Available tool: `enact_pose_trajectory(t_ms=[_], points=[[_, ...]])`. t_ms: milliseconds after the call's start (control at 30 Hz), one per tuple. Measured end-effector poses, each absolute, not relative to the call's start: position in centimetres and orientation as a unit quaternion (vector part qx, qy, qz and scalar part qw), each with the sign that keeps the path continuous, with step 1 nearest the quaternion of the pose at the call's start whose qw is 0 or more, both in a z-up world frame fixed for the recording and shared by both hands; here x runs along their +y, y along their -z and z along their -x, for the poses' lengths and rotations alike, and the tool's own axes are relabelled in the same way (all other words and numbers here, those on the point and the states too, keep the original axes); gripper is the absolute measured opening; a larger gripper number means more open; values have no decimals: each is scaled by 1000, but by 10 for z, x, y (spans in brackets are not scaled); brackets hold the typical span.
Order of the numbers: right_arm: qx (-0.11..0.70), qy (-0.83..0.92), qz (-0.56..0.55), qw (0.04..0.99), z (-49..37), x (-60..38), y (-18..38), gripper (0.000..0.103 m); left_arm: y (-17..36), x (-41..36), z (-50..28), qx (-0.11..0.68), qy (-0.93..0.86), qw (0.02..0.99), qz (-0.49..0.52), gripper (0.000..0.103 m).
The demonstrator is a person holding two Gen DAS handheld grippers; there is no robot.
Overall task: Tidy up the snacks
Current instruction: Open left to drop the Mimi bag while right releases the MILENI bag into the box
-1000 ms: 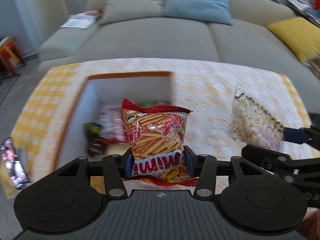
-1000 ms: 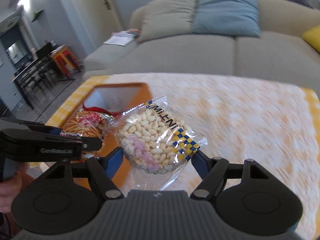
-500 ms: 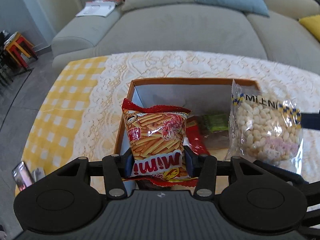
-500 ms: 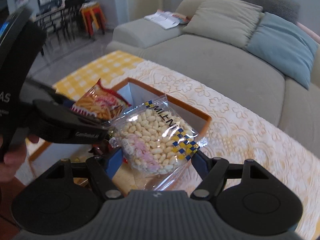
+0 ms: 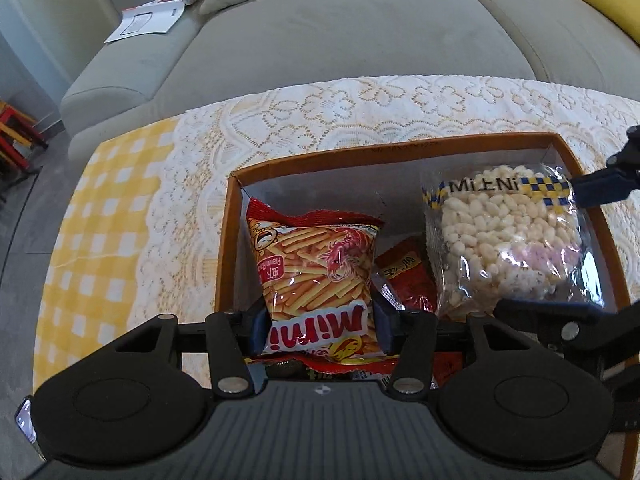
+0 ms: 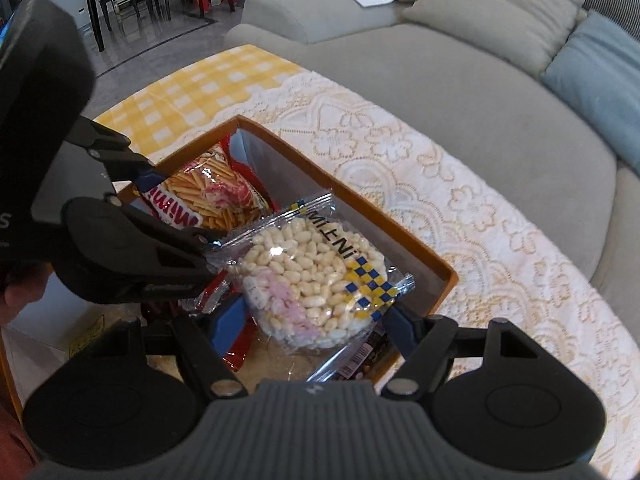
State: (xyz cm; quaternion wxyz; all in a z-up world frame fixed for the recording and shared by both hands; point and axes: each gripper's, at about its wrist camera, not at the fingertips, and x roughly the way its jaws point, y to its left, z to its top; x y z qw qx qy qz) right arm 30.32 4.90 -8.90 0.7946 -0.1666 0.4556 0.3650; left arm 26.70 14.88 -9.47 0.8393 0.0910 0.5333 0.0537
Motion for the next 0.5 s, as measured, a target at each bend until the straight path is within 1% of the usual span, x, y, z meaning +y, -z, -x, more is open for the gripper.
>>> enact_pose_trajectory(t_ms=[133, 233, 333, 500], points=[[449, -372, 165, 795, -302, 51, 92, 75, 92, 154, -268, 528, -59, 844, -72, 66], [452, -373, 163, 793, -303, 54, 93, 75, 86, 164, -269, 516, -46, 855, -36, 69], [451, -372, 157, 796, -302, 51, 89, 75, 77, 165, -265, 504, -46, 862, -14, 69], [430, -361, 154, 813, -289, 41, 74, 75, 64, 157, -256, 495, -59, 866, -27, 69]])
